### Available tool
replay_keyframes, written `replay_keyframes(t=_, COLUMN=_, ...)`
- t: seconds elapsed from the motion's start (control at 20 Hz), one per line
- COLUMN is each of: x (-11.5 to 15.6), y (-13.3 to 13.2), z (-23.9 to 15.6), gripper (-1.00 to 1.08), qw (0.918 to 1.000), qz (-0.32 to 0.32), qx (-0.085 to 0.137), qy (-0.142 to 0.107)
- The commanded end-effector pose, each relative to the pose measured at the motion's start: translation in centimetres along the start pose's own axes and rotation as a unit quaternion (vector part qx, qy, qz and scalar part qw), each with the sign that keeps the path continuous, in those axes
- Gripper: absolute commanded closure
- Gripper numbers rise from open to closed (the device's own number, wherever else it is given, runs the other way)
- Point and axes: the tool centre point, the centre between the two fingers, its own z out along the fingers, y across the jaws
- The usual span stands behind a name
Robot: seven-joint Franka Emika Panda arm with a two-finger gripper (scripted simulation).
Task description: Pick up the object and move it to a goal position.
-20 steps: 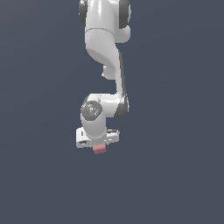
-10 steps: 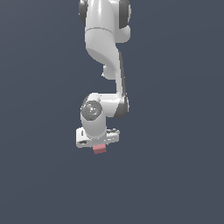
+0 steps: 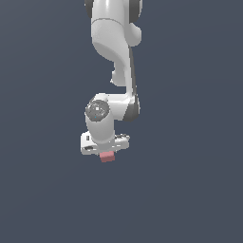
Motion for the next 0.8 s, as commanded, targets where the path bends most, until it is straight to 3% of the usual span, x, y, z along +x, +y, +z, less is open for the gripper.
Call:
replay_keyframes(t=0.0, x=-0.6, y=0.0, z=-1.3, gripper=1.08, qw=1.0, qz=0.0, qx=0.0, qy=0.001)
replay_keyframes(t=0.75, x=-6.7, y=0.2, z=-13.7, gripper=1.08, qw=1.0, qz=0.0, qx=0.0, qy=0.001)
